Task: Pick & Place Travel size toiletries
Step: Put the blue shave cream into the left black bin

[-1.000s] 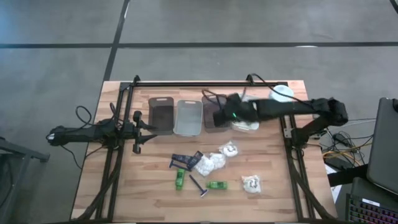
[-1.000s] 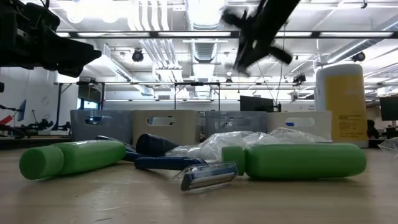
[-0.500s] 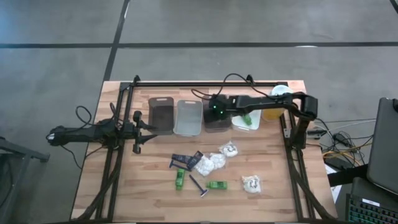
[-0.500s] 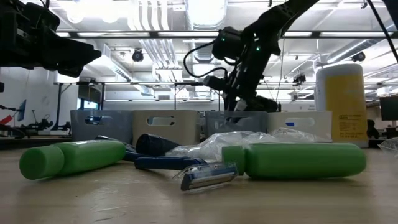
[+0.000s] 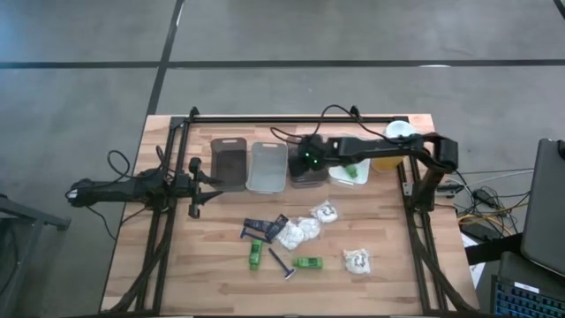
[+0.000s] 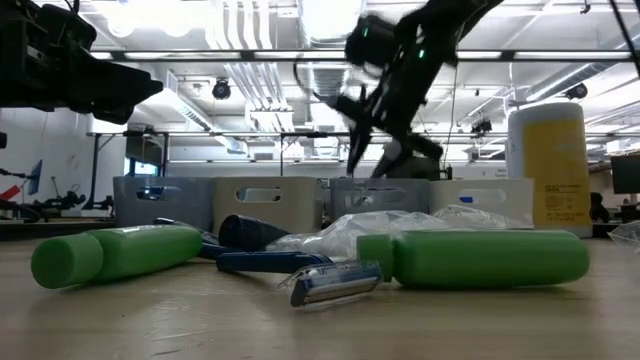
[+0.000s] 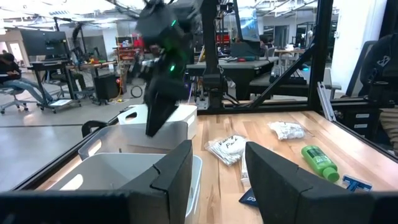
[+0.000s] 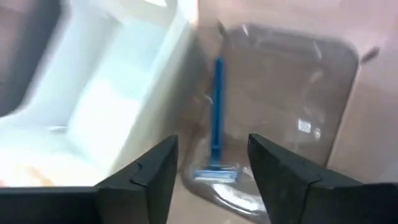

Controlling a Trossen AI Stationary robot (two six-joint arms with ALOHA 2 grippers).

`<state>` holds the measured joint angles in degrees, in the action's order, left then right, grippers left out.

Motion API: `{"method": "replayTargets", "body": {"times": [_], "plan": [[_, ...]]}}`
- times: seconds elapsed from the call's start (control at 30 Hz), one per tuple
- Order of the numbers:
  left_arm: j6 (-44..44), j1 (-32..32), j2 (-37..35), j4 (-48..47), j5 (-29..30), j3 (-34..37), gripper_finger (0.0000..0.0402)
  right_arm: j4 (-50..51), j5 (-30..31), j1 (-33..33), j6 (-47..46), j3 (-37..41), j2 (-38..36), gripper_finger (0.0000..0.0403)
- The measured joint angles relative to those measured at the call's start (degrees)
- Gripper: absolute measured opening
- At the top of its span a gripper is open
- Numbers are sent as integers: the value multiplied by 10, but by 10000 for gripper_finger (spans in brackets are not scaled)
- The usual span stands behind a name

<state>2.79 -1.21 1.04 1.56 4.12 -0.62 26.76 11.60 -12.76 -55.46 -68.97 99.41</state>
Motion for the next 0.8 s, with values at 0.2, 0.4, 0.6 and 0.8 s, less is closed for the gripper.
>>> {"method": "replayTargets", "body": {"times": [0.2,0.4,0.6,0.8], "plan": [[0,0,0,0,0,0,155,27,56,38,34,0,-83,223],[0,0,1,0,0,0,155,29,47,87,64,18,-147,239],[0,0,2,0,0,0,155,30,49,134,64,54,-187,247],[0,0,2,0,0,0,155,0,22,183,67,85,-214,247]]}}
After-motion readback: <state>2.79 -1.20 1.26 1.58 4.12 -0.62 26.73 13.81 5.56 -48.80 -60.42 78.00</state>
